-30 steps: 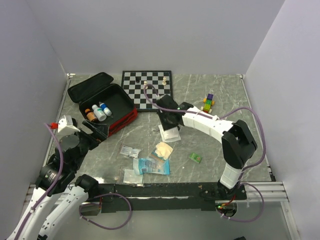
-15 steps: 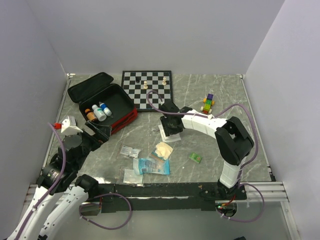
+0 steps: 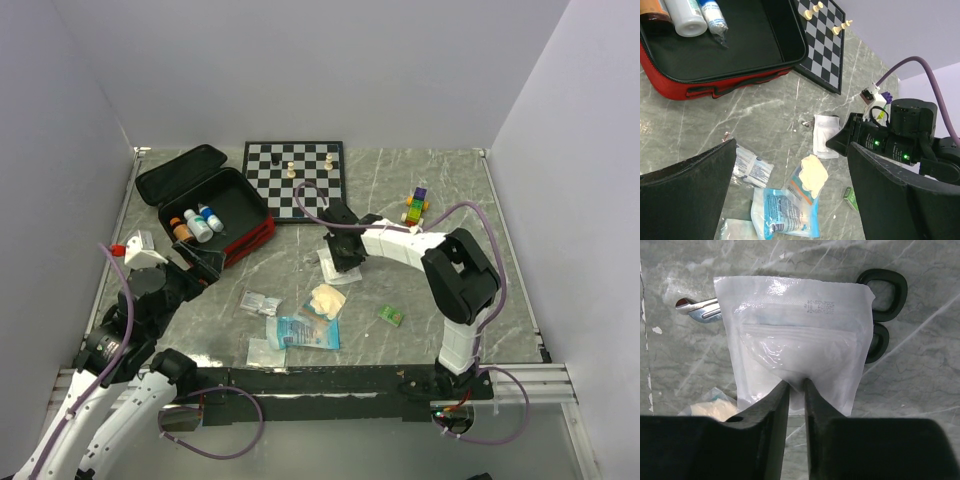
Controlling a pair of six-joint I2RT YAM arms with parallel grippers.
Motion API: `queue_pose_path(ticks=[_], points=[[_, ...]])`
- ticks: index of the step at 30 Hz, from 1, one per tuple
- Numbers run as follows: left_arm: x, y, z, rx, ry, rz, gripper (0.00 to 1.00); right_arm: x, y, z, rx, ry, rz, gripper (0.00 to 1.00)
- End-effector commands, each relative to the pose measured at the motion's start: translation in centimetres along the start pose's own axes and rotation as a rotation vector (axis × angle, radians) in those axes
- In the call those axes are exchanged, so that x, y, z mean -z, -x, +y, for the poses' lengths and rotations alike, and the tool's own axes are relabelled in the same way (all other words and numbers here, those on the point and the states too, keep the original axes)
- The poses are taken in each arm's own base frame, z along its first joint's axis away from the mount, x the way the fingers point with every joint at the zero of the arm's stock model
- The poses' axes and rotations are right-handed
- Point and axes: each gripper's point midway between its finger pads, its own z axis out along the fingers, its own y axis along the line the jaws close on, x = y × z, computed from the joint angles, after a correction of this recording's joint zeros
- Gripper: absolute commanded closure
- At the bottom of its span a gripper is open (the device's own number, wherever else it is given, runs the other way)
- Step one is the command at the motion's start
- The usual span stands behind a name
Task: Organize the medicine kit
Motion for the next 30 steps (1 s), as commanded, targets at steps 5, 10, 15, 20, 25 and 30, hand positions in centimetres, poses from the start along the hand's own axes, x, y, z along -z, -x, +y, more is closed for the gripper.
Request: queue_pose_path(ticks=[5, 10, 15, 20, 25, 30], points=[[-0.2, 0.0, -0.9, 0.011, -0.038, 0.004, 0.04, 0.0, -1.9, -1.3, -0.009, -0.028, 0.037, 1.0], [0.0, 0.2, -0.8, 0.015, -0.034, -0.005, 0.04, 2.0, -0.8, -1.3, -0.024, -0.022, -0.014, 1.0], [0.6, 1.1, -0.8, 0.011, -0.029, -0.036, 0.04, 7.7, 3.0, 0.3, 0.027, 0.044, -0.169, 1.0], [1.4, 2.4, -1.0, 0.006, -0.02, -0.072, 0.04, 13.0, 7.9, 3.9, 0.188, 0.139, -0.346, 1.0], [2.3, 3.6, -0.9, 0.018, -0.009, -0.112, 0.04, 16.2, 12.8, 9.3, 0.361, 0.243, -0.498, 1.0], [3.8, 5.4, -1.1, 0.039, -0.031, -0.182, 0.04, 18.2, 17.8, 15.4, 0.563, 0.268, -0.682, 1.0]])
